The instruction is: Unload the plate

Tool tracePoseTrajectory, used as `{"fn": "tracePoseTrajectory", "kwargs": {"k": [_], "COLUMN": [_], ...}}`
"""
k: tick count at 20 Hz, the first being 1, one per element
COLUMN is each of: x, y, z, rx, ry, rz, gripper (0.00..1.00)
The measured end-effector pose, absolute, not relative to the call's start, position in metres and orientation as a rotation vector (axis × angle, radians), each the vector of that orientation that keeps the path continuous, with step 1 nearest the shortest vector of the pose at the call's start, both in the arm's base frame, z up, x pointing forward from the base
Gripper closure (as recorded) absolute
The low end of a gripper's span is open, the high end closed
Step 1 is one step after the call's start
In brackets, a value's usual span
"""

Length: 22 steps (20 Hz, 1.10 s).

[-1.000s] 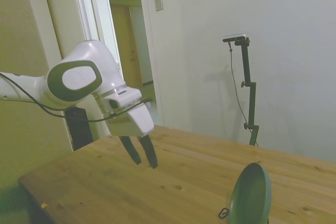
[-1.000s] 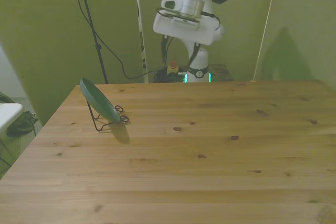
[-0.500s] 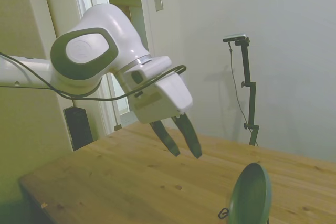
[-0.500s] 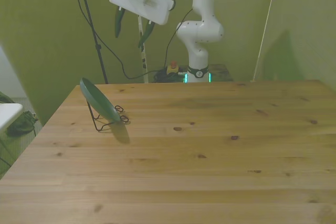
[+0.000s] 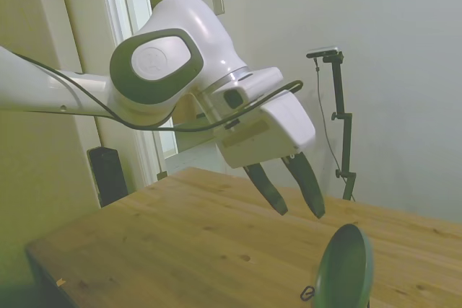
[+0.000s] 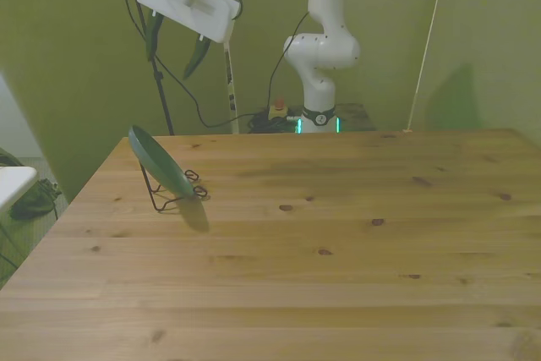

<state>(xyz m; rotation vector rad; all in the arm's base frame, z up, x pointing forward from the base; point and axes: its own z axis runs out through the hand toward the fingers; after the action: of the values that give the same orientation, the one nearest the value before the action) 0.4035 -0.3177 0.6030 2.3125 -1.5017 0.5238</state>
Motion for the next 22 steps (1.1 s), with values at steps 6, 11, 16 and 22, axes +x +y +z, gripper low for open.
{"fn": "tracePoseTrajectory", "kwargs": {"k": [6,11,16,22], "x": [0.411,0.41,0.41,0.445], "y": [-0.33,-0.359,-0.388,-0.418], "z": [0.608,0.602,0.594,0.575], "rx": [2.324,2.373,2.459,2.564], "ry": [-1.463,-1.491,-1.518,-1.494], "rz": [0.531,0.525,0.526,0.484], "gripper": [0.0,0.0,0.0,0.0]}}
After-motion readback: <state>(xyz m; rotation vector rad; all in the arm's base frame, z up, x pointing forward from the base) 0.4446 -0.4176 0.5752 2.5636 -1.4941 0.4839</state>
